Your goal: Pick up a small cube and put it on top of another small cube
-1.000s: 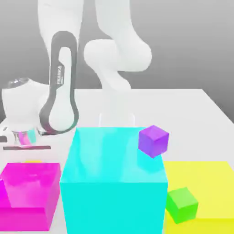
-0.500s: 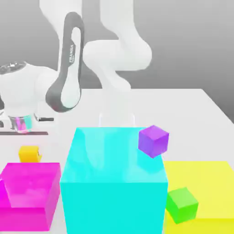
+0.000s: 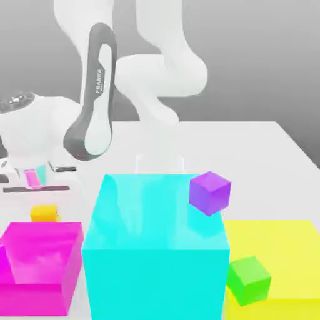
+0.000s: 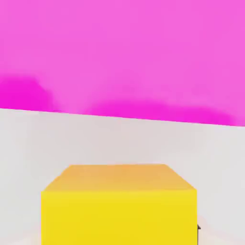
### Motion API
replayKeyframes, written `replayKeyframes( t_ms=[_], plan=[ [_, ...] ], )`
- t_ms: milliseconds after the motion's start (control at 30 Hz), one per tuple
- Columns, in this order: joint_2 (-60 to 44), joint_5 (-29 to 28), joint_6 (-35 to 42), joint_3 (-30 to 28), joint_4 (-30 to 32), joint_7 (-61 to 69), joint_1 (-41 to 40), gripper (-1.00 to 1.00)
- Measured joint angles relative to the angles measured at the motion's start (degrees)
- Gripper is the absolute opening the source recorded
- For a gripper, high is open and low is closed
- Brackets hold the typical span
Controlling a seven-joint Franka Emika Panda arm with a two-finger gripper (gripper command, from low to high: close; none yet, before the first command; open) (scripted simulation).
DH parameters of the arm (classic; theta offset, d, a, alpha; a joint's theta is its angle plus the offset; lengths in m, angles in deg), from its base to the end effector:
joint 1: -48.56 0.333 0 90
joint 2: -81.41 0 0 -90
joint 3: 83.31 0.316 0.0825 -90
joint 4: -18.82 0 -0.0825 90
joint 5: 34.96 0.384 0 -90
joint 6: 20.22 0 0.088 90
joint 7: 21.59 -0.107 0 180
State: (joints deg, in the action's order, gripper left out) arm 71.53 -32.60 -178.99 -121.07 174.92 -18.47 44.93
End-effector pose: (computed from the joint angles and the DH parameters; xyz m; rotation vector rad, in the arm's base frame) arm 0.2811 -0.2686 0.1752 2.8948 -1.0641 -0.1794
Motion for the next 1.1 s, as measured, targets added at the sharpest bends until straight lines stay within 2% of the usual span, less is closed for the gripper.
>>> replayKeyframes(
  t_ms=[267, 500, 767, 1100],
  plan=[
    [0.85, -3.03, 0.8, -1.34, -0.37, -2.56, 1.61, -1.0],
    [2.19, -8.46, 1.25, -3.75, -0.61, -6.8, 3.55, -1.0],
    [4.17, -17.83, 1.86, -7.15, -0.99, -13.9, 5.67, -1.0],
    [6.81, -32.61, 3.44, -10.67, -1.87, -25.01, 6.93, -1.0]
  ],
)
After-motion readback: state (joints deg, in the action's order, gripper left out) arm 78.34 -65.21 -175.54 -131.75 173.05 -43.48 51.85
